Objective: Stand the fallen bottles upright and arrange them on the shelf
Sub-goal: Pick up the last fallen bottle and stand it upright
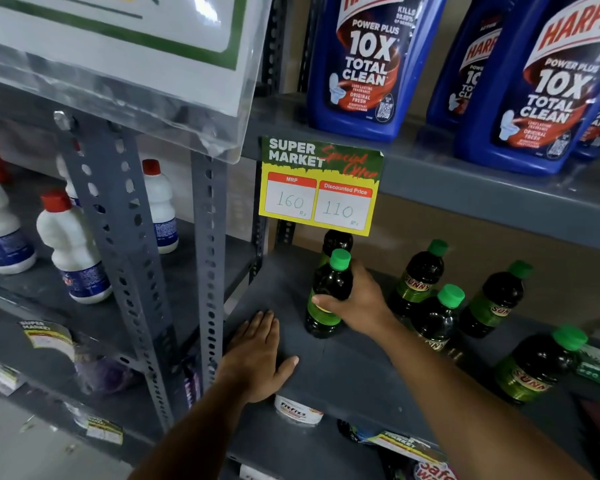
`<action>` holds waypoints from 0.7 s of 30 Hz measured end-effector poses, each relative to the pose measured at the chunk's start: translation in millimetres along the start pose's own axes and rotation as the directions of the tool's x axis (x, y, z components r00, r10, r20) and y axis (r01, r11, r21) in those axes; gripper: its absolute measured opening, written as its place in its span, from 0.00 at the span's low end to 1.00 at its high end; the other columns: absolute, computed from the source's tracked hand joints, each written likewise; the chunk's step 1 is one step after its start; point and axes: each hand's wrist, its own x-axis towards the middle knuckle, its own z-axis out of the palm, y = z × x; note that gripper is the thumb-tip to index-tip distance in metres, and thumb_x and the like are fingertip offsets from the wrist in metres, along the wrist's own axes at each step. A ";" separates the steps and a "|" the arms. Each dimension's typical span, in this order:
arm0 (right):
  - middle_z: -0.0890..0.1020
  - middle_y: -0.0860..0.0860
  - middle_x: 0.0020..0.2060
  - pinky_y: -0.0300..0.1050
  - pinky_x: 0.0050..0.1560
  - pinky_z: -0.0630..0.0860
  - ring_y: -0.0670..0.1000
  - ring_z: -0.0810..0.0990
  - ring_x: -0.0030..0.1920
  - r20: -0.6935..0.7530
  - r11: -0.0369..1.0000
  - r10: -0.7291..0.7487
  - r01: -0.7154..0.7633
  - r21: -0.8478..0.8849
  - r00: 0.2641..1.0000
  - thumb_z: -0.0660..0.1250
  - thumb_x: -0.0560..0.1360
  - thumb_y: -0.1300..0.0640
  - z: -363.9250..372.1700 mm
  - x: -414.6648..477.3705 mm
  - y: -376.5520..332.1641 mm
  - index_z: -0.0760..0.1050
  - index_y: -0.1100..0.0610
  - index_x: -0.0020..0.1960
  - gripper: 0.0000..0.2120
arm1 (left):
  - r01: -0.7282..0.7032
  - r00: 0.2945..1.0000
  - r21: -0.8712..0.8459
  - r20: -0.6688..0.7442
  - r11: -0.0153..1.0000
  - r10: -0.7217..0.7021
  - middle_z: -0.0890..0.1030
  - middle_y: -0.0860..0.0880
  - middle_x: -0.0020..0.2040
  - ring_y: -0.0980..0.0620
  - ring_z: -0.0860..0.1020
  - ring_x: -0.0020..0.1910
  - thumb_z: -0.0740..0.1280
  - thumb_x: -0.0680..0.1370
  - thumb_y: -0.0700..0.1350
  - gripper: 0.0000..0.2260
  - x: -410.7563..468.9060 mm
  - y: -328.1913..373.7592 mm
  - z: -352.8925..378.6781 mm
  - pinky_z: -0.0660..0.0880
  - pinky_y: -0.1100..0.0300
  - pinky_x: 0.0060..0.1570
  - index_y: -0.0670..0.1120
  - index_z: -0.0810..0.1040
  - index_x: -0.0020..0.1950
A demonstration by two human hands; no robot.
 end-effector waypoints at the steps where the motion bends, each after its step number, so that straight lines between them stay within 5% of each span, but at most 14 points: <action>1: 0.74 0.45 0.56 0.47 0.59 0.73 0.47 0.74 0.57 0.002 1.000 0.001 -0.001 0.005 1.000 0.80 0.63 0.46 1.0 -0.6 2.1 0.68 0.48 0.63 0.34 | -0.002 1.000 -0.001 -0.008 1.000 0.002 0.48 0.43 0.78 0.48 0.45 0.76 0.44 0.74 0.68 0.40 -0.5 -0.1 0.3 0.43 0.51 0.74 0.41 0.46 0.76; 6: 0.76 0.45 0.58 0.48 0.62 0.72 0.47 0.75 0.61 0.095 0.994 0.035 -0.045 0.099 0.995 0.80 0.63 0.48 9.6 -9.6 21.2 0.62 0.44 0.62 0.35 | -0.008 0.999 -0.015 -0.036 1.000 0.007 0.51 0.43 0.78 0.47 0.47 0.76 0.40 0.73 0.70 0.42 -0.3 -2.3 2.3 0.45 0.50 0.74 0.41 0.49 0.76; 14: 0.78 0.48 0.61 0.48 0.64 0.71 0.49 0.75 0.63 0.108 0.994 0.062 -0.072 0.083 0.992 0.78 0.67 0.54 23.1 -12.0 44.5 0.64 0.52 0.70 0.37 | -0.022 0.999 -0.056 -0.050 0.998 0.019 0.53 0.44 0.78 0.49 0.49 0.76 0.30 0.73 0.64 0.40 1.2 -4.8 3.6 0.41 0.55 0.71 0.42 0.51 0.76; 21: 0.77 0.48 0.62 0.45 0.65 0.70 0.47 0.75 0.62 0.135 0.999 0.008 -0.015 0.050 0.991 0.75 0.70 0.55 26.9 -26.4 50.5 0.64 0.52 0.71 0.34 | -0.011 0.998 -0.074 -0.065 0.997 0.006 0.58 0.43 0.77 0.47 0.54 0.75 0.39 0.76 0.58 0.33 0.2 -5.1 3.9 0.44 0.53 0.70 0.41 0.57 0.75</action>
